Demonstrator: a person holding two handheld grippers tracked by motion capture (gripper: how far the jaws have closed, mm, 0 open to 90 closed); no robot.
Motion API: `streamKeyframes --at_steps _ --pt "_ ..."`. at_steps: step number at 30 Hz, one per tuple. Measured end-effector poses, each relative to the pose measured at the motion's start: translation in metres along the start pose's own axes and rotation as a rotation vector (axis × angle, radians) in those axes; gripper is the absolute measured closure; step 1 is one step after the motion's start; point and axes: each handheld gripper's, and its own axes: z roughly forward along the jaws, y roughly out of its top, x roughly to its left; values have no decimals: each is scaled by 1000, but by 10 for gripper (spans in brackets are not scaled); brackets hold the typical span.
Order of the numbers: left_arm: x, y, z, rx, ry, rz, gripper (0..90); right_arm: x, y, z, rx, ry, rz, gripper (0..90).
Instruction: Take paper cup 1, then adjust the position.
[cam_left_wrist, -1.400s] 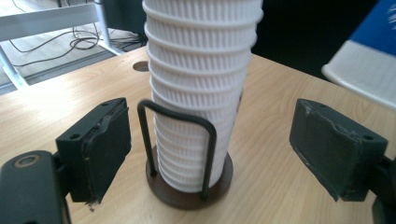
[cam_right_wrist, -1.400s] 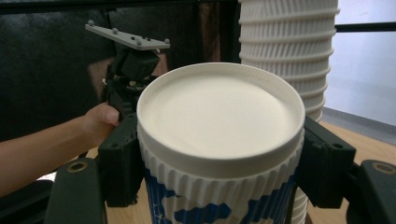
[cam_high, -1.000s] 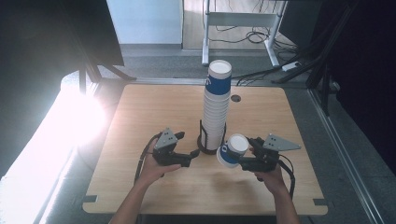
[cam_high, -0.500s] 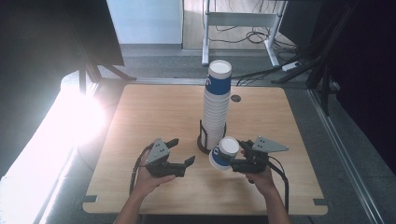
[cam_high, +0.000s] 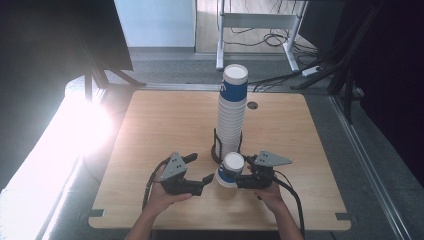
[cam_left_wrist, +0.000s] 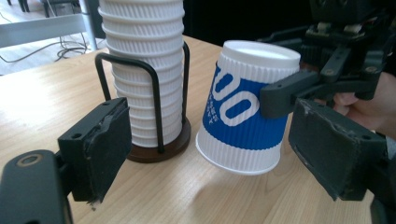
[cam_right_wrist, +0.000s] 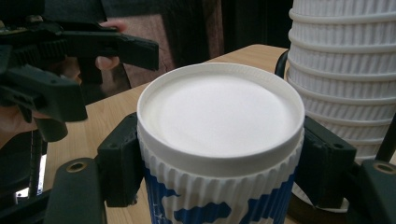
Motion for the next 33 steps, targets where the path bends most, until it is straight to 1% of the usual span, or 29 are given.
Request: streamKeyframes --at_steps 2,6,9,14,22,26,28,33 --pt "-1 -1 1 11 -2 3 137 1 0 -1 -5 -3 -2 273" --pt "-3 -2 5 40 7 16 134 4 2 -2 -22 0 -1 273" --pt "-5 -3 8 58 1 16 130 7 4 -2 -34 2 -14 273" --pt "-9 -5 15 89 -2 29 113 9 5 -3 -37 3 -16 273" --pt "-14 -10 24 115 -17 41 95 15 6 -2 -41 17 -25 273" --pt "-18 -13 30 136 -7 50 95 18 5 1 -35 28 -29 273" --pt "-20 -15 33 143 -15 54 86 19 5 2 -31 29 -31 272" --pt "-26 -16 37 147 -19 73 83 22 4 5 -29 35 -31 273"
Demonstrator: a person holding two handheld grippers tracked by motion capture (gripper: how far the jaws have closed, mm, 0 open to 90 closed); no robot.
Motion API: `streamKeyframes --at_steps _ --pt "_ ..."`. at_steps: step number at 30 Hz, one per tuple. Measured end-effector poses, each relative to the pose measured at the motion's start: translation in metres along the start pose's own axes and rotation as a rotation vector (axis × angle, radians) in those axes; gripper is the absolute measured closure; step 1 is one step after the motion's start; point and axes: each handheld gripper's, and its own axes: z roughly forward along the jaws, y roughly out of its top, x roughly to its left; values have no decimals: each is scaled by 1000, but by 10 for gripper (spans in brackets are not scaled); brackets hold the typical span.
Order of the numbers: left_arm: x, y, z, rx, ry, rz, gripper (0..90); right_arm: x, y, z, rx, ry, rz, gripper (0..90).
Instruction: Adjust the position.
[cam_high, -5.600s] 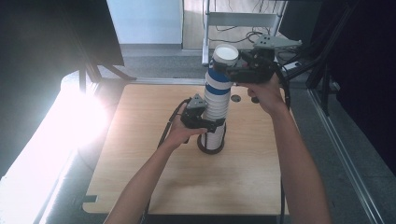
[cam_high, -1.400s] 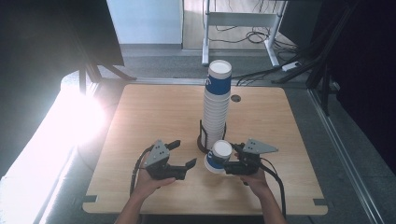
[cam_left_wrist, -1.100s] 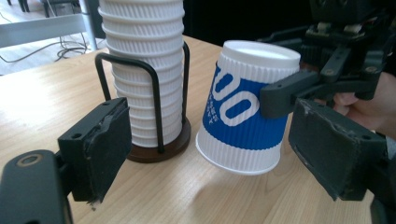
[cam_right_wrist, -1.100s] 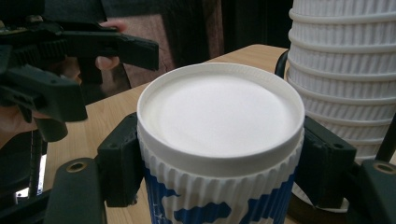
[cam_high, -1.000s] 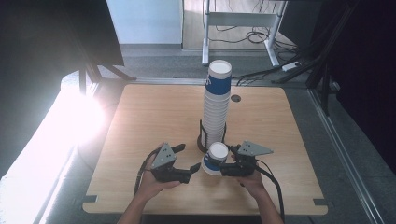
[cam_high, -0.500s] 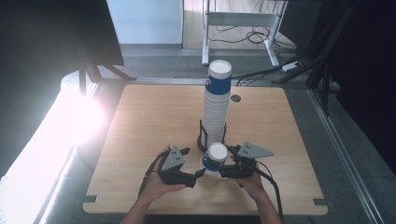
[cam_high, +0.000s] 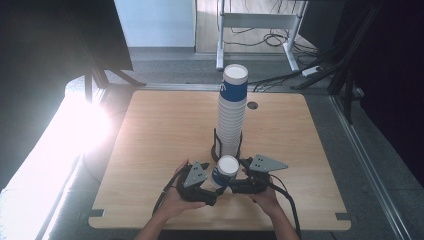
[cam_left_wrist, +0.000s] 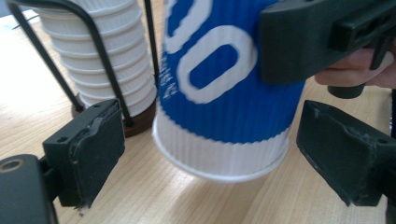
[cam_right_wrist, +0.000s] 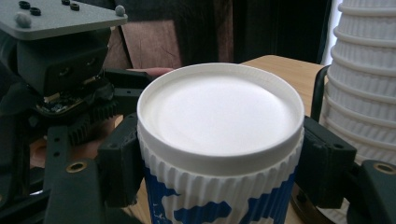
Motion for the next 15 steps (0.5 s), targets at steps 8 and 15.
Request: streamKeyframes --at_steps 8,15 --pt "-6 -4 7 -4 12 13 125 6 0 4 4 27 -4 273" --pt "-7 -7 11 4 27 32 170 6 -1 6 22 25 -13 270"
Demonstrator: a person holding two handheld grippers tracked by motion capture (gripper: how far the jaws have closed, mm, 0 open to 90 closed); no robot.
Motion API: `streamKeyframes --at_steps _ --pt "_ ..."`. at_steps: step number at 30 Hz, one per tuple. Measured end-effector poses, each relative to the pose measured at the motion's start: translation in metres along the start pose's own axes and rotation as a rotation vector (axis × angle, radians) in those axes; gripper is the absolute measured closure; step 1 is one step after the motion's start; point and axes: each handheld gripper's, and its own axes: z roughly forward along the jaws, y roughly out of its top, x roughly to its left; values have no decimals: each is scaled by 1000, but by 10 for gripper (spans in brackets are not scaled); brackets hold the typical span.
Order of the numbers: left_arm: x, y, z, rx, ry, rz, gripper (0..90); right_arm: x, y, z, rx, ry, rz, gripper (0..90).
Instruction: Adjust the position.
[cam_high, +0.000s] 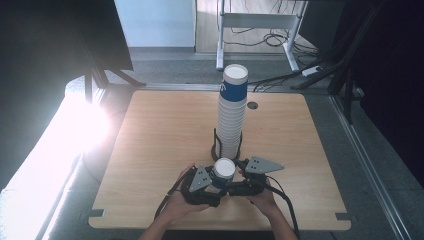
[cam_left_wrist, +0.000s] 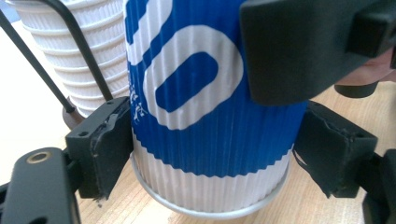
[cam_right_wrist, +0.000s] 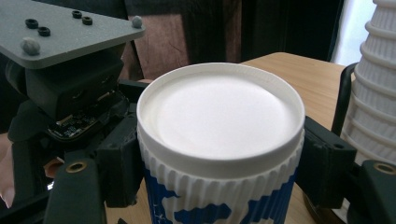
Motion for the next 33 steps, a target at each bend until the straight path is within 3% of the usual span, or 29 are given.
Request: streamKeyframes --at_steps 11,18,24,26,28,31,33 --pt "0 1 -2 15 4 33 190 -2 -2 0 -3 -1 29 266" --pt "-9 3 -2 36 19 70 195 -4 -5 -8 6 15 71 263" --pt "-11 -3 -1 34 33 68 198 -6 -6 -6 43 33 66 261" --pt "-11 -3 -1 36 31 37 198 -8 -7 -5 47 41 83 261" --pt "-13 -5 -3 46 51 57 200 -10 -7 -5 50 57 91 261" --pt "-11 -8 -6 49 50 57 199 -9 -8 -2 63 73 97 262" --pt "-11 -9 -4 39 41 53 200 -6 -7 0 75 61 71 261"
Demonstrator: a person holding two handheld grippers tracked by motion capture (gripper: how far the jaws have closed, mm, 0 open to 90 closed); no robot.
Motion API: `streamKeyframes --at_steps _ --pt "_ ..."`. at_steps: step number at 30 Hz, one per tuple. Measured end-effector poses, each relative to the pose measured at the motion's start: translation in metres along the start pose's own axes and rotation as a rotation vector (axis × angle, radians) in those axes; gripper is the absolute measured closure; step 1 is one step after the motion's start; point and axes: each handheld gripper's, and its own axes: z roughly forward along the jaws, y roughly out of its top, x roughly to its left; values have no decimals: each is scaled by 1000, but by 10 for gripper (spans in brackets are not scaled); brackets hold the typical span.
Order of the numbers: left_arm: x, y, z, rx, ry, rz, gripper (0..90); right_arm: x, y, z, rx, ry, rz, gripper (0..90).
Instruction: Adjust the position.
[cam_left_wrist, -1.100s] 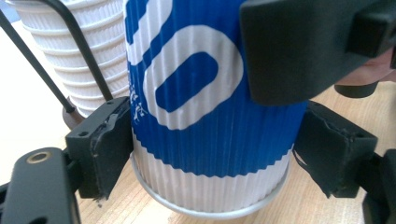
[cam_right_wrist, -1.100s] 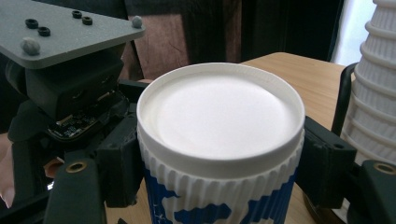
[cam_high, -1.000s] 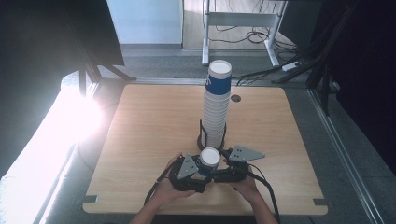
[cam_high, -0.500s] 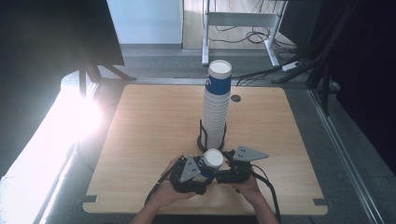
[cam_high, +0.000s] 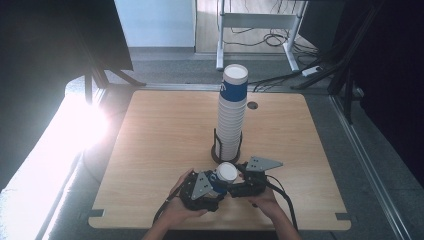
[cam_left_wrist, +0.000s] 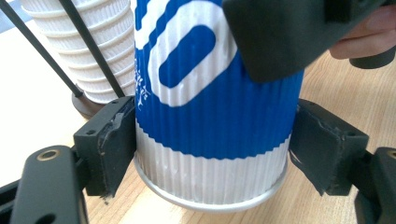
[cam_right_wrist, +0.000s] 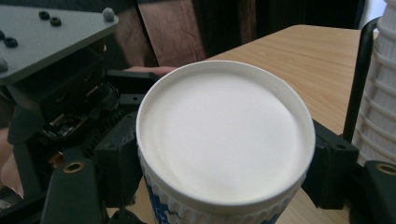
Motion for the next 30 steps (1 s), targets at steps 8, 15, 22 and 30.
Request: streamKeyframes --at_steps 8,15,22,30 --pt "2 11 -4 -12 -9 54 200 3 5 -8 -32 -31 5 262" --pt "3 18 -3 -21 -29 77 201 7 9 -15 -54 -55 7 261" --pt "5 19 1 -13 -43 79 194 5 8 -16 -45 -69 15 264" --pt "5 22 1 -6 -42 93 195 5 9 -16 -48 -71 16 266"
